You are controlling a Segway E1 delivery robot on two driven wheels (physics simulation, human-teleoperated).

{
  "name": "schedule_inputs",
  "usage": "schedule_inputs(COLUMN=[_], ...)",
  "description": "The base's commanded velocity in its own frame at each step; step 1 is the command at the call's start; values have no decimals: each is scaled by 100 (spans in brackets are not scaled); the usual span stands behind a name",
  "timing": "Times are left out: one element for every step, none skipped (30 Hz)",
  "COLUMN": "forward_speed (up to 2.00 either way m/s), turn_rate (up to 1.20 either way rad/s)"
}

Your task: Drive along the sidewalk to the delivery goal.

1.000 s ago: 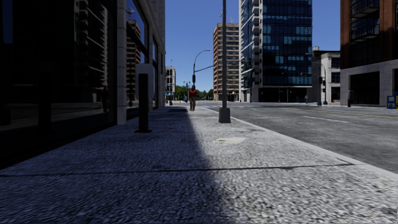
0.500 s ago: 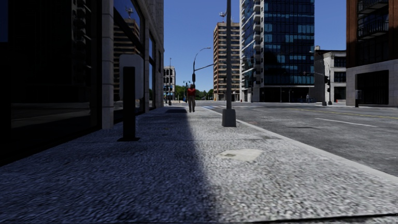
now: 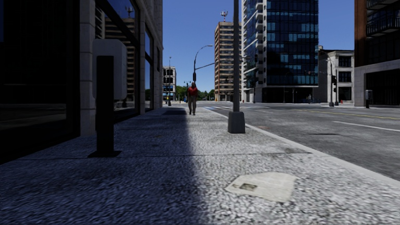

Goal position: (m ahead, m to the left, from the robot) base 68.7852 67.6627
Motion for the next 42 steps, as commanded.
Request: schedule_inputs(forward_speed=[200,200,200,200,200,200,200,200,200,200,200,200,200,200,200,200,200,200,200,200,200,200,200,200,200,200,200,200,200,200,200,200,200,200,200,200,200,200,200,200,200,200], turn_rate=[0,0,0,0,0,0,0,0,0,0,0,0,0,0,0,0,0,0,0,0,0,0,0,0,0,0,3,14,14,26,30,31,31,32,33,35,36,36,38,41,45,46])
